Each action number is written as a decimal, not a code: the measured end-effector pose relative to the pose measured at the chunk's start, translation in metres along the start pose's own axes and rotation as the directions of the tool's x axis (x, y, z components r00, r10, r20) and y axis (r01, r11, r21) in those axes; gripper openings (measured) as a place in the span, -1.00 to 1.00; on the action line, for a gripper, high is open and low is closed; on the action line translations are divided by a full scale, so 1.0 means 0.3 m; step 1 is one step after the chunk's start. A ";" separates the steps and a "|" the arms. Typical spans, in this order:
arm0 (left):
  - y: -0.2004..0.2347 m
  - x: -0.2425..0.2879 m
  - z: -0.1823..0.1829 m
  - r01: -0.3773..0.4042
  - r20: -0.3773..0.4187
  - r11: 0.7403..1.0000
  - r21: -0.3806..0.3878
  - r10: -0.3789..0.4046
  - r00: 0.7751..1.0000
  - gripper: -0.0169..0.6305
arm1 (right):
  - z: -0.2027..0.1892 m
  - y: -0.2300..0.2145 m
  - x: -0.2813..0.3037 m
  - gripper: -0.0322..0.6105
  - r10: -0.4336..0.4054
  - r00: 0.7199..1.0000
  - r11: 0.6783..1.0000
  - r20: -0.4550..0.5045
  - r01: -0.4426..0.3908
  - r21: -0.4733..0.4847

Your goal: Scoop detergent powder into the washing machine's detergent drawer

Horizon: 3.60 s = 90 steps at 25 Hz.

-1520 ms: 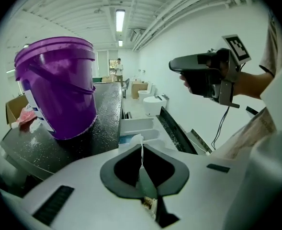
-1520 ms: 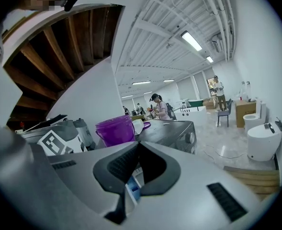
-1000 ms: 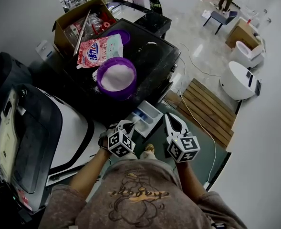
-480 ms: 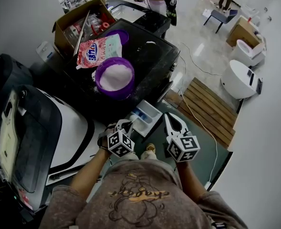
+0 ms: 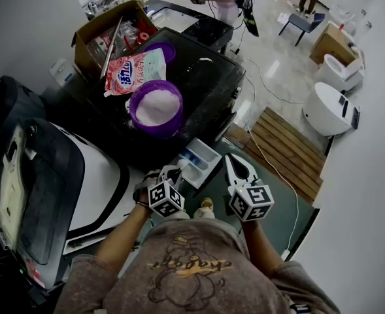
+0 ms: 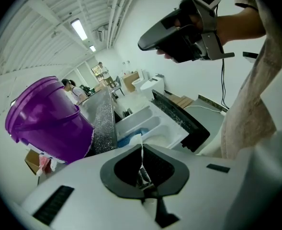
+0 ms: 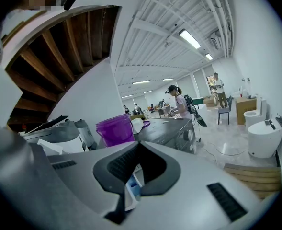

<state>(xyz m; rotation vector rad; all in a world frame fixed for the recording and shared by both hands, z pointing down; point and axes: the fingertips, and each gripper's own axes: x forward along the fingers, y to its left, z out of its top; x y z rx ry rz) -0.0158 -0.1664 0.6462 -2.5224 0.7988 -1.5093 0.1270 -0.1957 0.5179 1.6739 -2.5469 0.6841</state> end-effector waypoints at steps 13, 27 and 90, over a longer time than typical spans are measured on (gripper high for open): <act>0.119 -0.096 0.049 0.033 0.143 0.942 -0.333 0.016 0.990 -0.87 | 0.024 -0.030 -0.007 -0.89 -0.018 1.000 0.999 0.007 0.018 -0.039; 0.313 -0.311 0.248 0.080 0.408 0.820 -0.567 0.195 0.892 -0.87 | 0.113 -0.022 -0.025 -0.89 -0.032 0.998 0.999 0.059 0.033 -0.024; 0.592 -0.509 0.171 -0.028 0.411 0.653 -0.757 0.509 0.756 -0.87 | 0.232 0.014 0.012 -0.90 -0.026 0.990 0.996 0.138 0.038 -0.086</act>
